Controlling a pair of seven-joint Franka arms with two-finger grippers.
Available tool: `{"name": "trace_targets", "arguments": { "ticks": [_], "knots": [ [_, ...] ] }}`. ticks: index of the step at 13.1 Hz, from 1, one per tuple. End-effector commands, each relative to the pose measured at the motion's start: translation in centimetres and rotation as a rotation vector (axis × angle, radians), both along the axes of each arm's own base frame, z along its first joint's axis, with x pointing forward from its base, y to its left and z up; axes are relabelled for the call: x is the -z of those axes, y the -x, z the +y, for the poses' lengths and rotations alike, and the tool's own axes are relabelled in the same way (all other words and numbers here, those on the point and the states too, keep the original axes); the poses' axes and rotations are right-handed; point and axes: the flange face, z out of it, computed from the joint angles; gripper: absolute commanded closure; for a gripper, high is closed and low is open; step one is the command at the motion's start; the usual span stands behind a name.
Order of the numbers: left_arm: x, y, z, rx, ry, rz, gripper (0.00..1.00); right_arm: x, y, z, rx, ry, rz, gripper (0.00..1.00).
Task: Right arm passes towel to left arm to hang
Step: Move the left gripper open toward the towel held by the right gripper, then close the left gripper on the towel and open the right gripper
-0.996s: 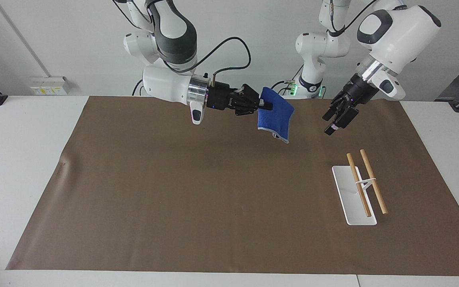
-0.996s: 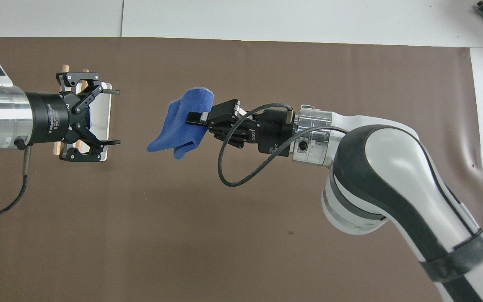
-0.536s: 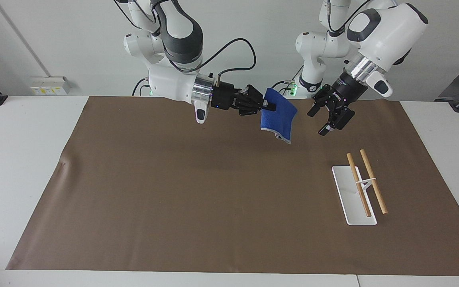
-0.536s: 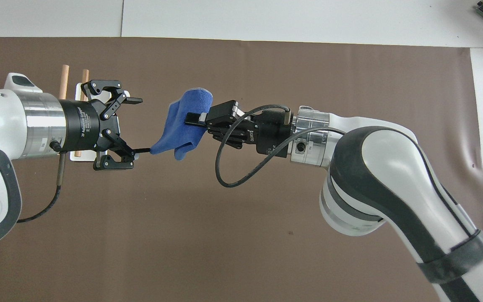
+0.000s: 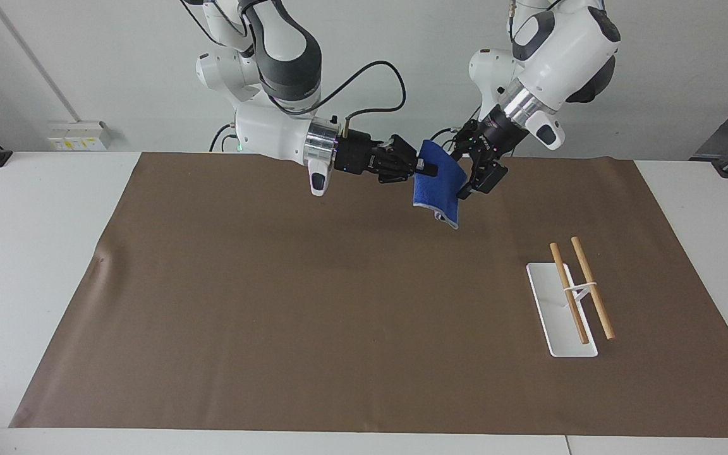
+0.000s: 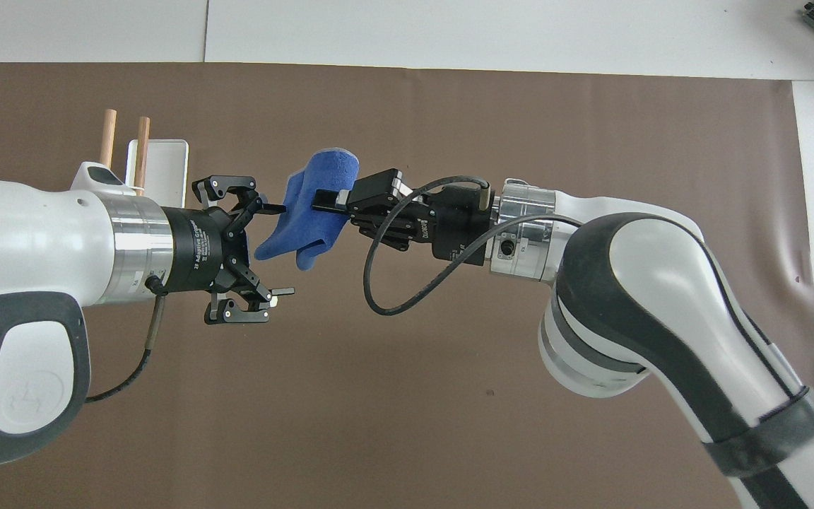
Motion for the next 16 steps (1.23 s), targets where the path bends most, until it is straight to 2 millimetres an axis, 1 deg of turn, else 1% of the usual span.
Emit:
{"name": "trace_targets", "arguments": {
  "ticks": [1, 2, 4, 5, 6, 7, 11, 13, 14, 15, 16],
  "knots": [
    [-0.3, 0.5, 0.5, -0.033, 0.028, -0.034, 0.27, 0.1, 0.6, -0.4, 0.020, -0.006, -0.014, 1.00],
    [-0.3, 0.4, 0.5, -0.029, 0.028, -0.043, 0.46, 0.1, 0.6, -0.4, 0.020, -0.006, -0.014, 1.00],
    [-0.4, 0.3, 0.8, 0.004, 0.021, -0.062, 0.62, 0.1, 0.6, -0.4, 0.020, -0.006, -0.014, 1.00],
    [-0.3, 0.3, 0.9, 0.014, 0.020, -0.060, 0.79, 0.1, 0.6, -0.4, 0.020, -0.006, -0.014, 1.00],
    [-0.2, 0.3, 1.0, 0.010, 0.020, -0.056, 0.93, 0.1, 0.6, -0.4, 0.020, -0.006, -0.014, 1.00],
    [-0.3, 0.3, 1.0, 0.011, 0.019, -0.051, 1.00, 0.1, 0.6, -0.4, 0.020, -0.007, -0.013, 1.00],
    [-0.3, 0.1, 1.4, 0.017, 0.016, -0.056, 1.00, 0.1, 0.4, -0.7, 0.026, -0.006, -0.011, 1.00],
    [-0.1, -0.2, 2.3, 0.009, 0.012, -0.060, 1.00, 0.1, 0.4, -0.7, 0.026, -0.005, -0.012, 1.00],
    [-0.2, -0.2, 2.4, 0.038, 0.007, -0.080, 1.00, 0.1, 0.3, -0.8, 0.029, -0.005, -0.010, 1.00],
    [-0.2, -0.3, 2.4, 0.075, 0.001, -0.106, 1.00, 0.1, 0.2, -1.2, 0.032, 0.002, -0.010, 0.85],
    [-0.1, -0.6, 3.1, 0.091, -0.005, -0.123, 1.00, 0.2, 0.0, -1.5, 0.043, 0.017, -0.016, 0.11]
  ]
}}
